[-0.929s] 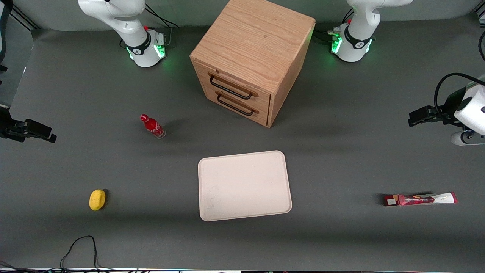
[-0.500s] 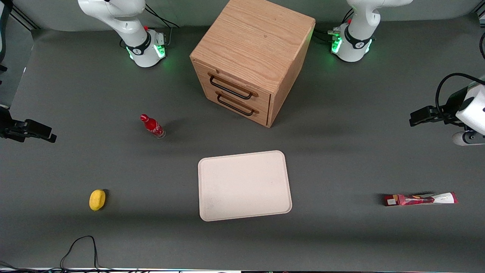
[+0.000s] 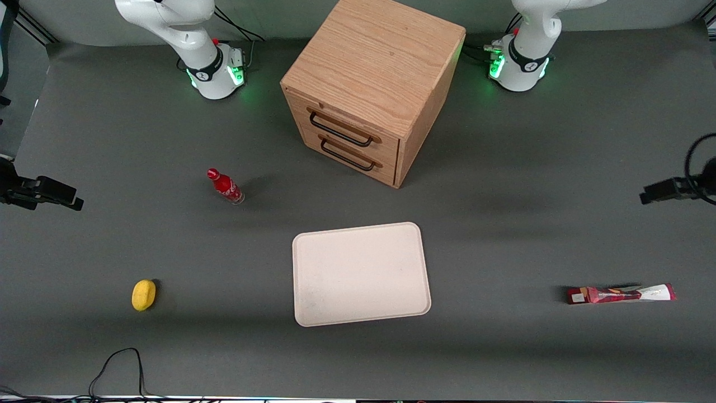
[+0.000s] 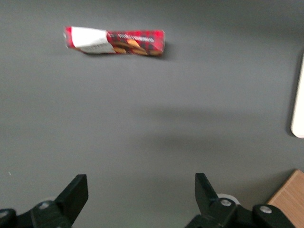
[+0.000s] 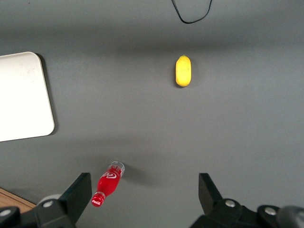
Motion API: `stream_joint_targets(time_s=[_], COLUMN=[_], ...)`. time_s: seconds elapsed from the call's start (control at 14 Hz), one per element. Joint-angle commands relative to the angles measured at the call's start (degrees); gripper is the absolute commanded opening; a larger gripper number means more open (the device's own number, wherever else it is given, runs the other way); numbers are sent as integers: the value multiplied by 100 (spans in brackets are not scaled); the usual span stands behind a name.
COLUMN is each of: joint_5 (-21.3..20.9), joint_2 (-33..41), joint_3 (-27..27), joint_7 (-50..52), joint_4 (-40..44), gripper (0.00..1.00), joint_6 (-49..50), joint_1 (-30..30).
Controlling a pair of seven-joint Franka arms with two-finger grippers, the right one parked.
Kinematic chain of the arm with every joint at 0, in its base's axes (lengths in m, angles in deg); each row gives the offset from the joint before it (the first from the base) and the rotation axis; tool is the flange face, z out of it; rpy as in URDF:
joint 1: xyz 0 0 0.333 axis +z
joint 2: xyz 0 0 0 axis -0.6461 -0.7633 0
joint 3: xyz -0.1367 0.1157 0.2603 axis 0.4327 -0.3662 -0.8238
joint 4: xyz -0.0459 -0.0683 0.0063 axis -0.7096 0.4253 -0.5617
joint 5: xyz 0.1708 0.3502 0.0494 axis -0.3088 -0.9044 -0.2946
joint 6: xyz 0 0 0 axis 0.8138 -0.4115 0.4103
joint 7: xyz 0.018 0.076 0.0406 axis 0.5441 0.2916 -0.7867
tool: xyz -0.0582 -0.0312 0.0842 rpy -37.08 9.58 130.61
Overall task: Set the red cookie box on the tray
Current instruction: 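Move the left gripper over the red-and-white cookie box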
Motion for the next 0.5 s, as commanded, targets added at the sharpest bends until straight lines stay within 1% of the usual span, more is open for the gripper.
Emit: stream_joint_targets(time_s=[0.0, 0.14, 0.21, 0.29, 0.43], joint_5=[-15, -24, -24, -24, -24], joint_2=[-1049, -1690, -1911, -2070, -2159], joint_3=[38, 38, 38, 38, 29], joint_7=[-215, -206, -206, -198, -57], joint_4=[1362, 2171, 2427, 2612, 2650], gripper=[100, 100, 100, 100, 100], joint_6=[125, 117, 90, 82, -102], joint_1=[355, 443, 443, 443, 443])
